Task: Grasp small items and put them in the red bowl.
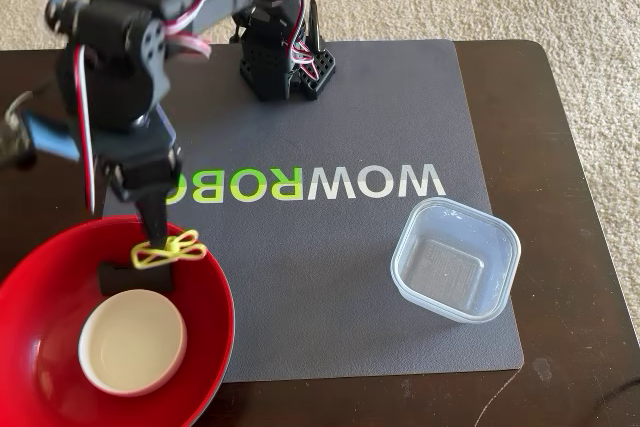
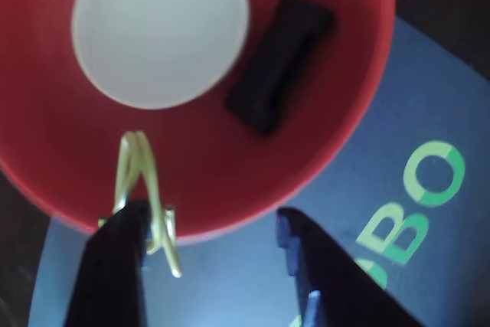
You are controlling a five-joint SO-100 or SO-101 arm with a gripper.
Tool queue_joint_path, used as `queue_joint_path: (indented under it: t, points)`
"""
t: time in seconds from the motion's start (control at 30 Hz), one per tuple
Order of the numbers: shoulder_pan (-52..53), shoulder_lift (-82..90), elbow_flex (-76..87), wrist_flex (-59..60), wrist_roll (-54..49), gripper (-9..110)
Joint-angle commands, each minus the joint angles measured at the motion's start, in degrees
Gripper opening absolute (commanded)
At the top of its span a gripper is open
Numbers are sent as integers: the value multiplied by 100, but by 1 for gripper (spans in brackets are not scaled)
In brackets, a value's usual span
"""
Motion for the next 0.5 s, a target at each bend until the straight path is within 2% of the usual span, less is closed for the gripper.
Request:
queue_joint_path:
  t: [0.0,0.33,0.47]
  points:
    - [-35,466,149,53,-62,21]
    - [-9,835,545,53,26,20]
    - [-1072,1591,879,9,193,17]
